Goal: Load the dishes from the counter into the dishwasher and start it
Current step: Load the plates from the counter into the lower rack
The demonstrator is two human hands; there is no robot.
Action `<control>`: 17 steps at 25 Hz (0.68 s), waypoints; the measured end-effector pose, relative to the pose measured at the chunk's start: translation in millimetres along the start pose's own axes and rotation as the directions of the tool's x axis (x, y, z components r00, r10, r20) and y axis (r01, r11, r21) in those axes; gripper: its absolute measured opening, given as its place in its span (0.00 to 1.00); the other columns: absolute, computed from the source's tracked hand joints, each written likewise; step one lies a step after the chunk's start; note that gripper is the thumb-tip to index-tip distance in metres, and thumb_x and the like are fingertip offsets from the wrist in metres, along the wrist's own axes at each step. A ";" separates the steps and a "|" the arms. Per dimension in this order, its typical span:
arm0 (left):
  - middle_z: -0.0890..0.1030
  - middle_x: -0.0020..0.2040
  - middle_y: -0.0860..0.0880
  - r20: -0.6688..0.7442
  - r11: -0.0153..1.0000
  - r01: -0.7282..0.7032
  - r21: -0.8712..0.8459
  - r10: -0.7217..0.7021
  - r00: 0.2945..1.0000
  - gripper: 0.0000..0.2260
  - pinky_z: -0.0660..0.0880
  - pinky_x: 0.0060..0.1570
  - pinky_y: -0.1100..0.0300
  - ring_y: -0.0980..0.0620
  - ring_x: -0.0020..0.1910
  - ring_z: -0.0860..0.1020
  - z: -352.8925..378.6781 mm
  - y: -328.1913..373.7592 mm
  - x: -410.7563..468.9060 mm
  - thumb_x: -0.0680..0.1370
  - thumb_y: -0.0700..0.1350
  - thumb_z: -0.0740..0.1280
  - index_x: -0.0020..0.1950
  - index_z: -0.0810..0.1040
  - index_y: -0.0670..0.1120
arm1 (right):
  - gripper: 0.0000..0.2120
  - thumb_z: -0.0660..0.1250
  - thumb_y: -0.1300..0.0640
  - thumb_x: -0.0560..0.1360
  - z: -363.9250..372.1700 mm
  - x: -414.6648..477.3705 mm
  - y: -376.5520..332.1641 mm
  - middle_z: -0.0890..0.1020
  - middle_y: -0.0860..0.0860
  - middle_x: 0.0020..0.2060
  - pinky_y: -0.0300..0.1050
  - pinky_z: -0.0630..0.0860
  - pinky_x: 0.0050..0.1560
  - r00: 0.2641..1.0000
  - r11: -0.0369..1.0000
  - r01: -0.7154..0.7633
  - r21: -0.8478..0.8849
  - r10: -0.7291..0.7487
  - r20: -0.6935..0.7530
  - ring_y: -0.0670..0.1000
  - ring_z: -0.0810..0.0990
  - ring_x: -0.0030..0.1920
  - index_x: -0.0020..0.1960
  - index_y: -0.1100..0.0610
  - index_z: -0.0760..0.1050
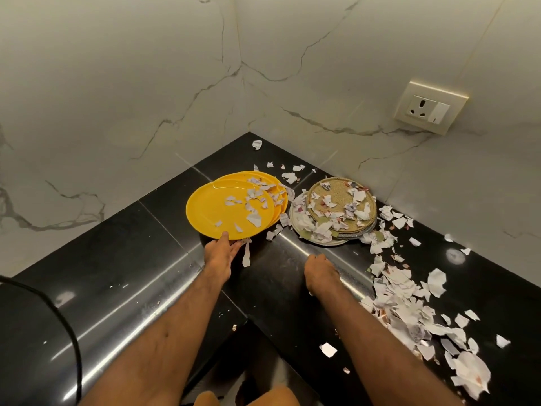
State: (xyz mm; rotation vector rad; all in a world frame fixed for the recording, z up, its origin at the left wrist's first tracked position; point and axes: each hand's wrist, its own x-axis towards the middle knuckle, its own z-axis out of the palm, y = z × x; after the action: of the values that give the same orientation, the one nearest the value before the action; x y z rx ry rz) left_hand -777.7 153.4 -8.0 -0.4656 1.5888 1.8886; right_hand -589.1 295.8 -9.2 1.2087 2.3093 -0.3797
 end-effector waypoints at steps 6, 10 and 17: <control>0.82 0.61 0.40 -0.018 0.998 0.069 0.006 -0.069 0.997 0.08 0.82 0.47 0.56 0.43 0.54 0.84 -6.9 15.4 0.6 0.80 0.34 0.65 0.59 0.77 0.41 | 0.33 0.72 0.64 0.77 0.9 -5.9 -4.2 0.67 0.60 0.73 0.55 0.77 0.62 1.000 0.999 -0.021 0.050 0.022 -0.006 0.62 0.73 0.69 0.78 0.60 0.64; 0.81 0.61 0.40 -0.026 0.993 0.110 -0.052 -0.111 0.993 0.14 0.82 0.45 0.54 0.42 0.51 0.83 -14.0 17.1 -10.1 0.77 0.34 0.63 0.61 0.74 0.44 | 0.32 0.73 0.64 0.76 3.6 -12.0 2.2 0.68 0.60 0.72 0.56 0.77 0.64 0.998 0.999 0.019 0.036 -0.017 -0.057 0.61 0.74 0.69 0.77 0.60 0.64; 0.80 0.63 0.41 0.210 0.984 0.171 -0.047 -0.157 0.965 0.20 0.84 0.42 0.48 0.39 0.61 0.80 -16.2 5.7 -46.0 0.73 0.33 0.59 0.63 0.73 0.46 | 0.33 0.78 0.55 0.74 13.4 -21.9 29.6 0.71 0.56 0.73 0.55 0.76 0.66 0.990 0.987 0.113 0.111 -0.102 -0.096 0.61 0.74 0.70 0.74 0.57 0.67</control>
State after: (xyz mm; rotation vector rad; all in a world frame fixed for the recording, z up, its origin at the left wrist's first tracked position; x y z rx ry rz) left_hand -749.0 126.6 21.6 -0.4017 1.3176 1.8031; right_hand -550.2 291.4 -8.8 1.1801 2.4669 -0.5140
